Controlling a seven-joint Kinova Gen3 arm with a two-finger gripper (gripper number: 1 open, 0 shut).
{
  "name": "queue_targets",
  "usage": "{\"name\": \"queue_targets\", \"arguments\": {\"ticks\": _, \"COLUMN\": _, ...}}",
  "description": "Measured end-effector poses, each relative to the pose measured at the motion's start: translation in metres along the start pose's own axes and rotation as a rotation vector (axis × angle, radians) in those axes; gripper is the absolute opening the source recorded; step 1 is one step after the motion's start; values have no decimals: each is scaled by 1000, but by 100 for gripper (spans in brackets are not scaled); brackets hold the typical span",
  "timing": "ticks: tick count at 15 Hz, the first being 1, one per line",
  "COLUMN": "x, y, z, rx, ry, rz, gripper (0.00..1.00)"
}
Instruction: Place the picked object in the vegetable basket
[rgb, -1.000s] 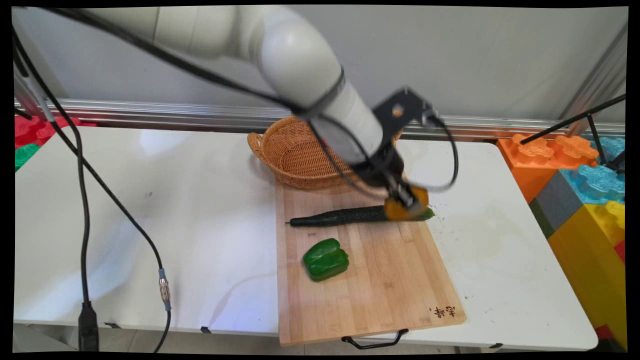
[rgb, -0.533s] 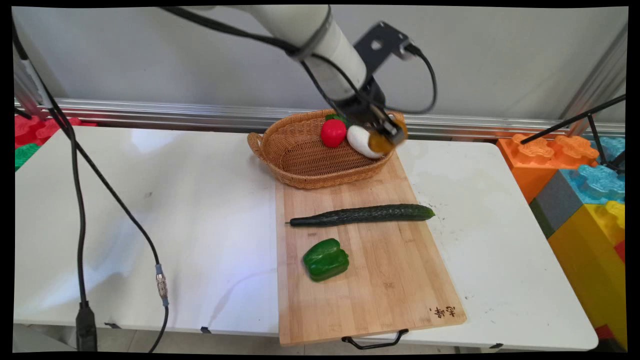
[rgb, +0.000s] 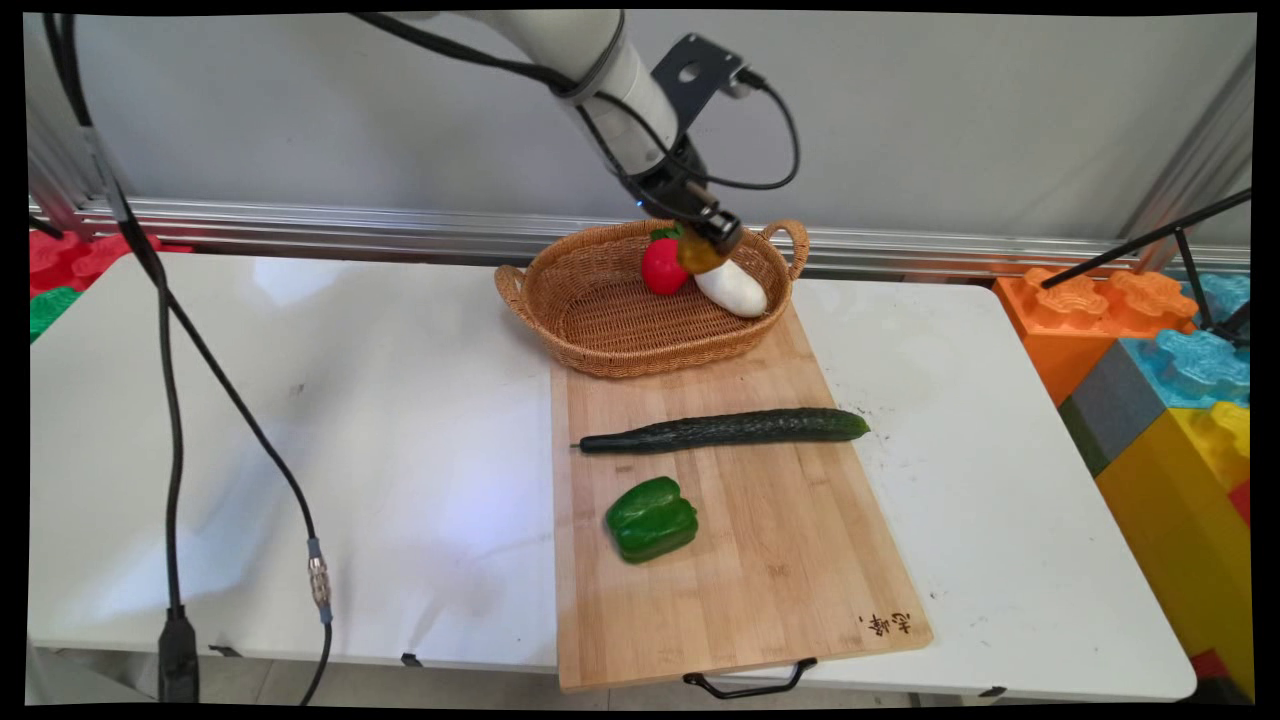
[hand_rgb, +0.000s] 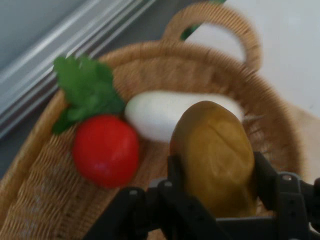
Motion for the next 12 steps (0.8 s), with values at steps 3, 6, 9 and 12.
{"name": "queue_targets", "arguments": {"ticks": 3, "x": -12, "y": -14, "z": 23, "rx": 10, "ry": -42, "rz": -46, "gripper": 0}}
{"name": "queue_targets", "arguments": {"ticks": 6, "x": -18, "y": -22, "z": 39, "rx": 13, "ry": -63, "rz": -67, "gripper": 0}}
{"name": "queue_targets", "arguments": {"ticks": 9, "x": -21, "y": -30, "z": 50, "rx": 17, "ry": -74, "rz": -75, "gripper": 100}}
{"name": "queue_targets", "arguments": {"ticks": 12, "x": -20, "y": -29, "z": 51, "rx": 7, "ry": -83, "rz": -60, "gripper": 100}}
